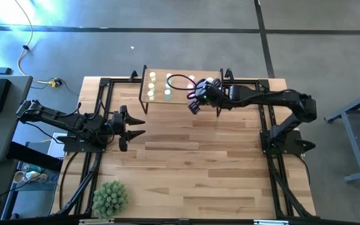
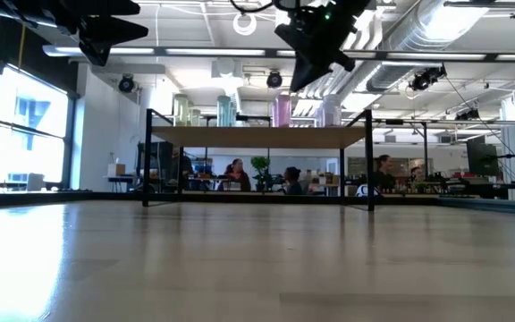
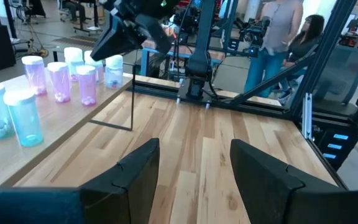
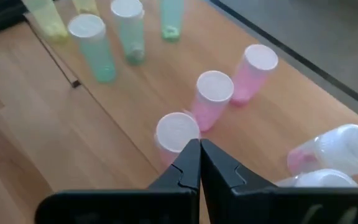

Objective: Pick and place medicine bottles onto shelf by color
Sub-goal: Adjust the pill bottles on the shelf, then return to Home Position

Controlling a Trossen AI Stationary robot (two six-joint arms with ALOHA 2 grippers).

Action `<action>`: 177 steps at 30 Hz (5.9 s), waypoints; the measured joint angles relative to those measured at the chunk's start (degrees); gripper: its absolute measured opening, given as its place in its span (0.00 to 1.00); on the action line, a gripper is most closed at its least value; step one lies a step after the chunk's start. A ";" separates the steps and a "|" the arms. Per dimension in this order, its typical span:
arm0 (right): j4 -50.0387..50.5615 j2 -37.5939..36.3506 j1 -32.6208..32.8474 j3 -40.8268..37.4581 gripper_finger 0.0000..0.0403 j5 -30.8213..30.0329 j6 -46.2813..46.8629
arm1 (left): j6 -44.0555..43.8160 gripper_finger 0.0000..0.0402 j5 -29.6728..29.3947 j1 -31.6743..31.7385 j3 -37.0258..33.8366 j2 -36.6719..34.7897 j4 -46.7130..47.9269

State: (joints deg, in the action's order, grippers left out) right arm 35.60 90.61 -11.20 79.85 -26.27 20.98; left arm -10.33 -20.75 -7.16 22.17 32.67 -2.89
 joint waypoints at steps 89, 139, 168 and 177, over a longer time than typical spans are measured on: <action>6.82 -16.89 8.65 -1.58 0.00 -3.94 -13.67 | 0.90 0.46 4.26 -0.02 0.02 -15.26 13.25; -48.46 -73.20 30.12 -76.06 0.00 1.35 -19.55 | 5.57 0.46 2.09 -0.04 -19.65 -32.43 4.39; -36.53 -81.33 30.08 -76.06 0.00 -5.26 -20.81 | 6.03 0.46 1.73 -0.04 -19.61 -32.43 4.74; -37.10 -81.33 30.05 -76.06 0.00 -12.75 -14.93 | 6.02 0.46 1.72 -0.04 -19.61 -32.42 4.74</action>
State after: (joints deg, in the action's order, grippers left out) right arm -1.50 9.28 18.85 3.79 -39.02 6.05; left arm -4.30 -19.03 -7.20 2.57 0.24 1.85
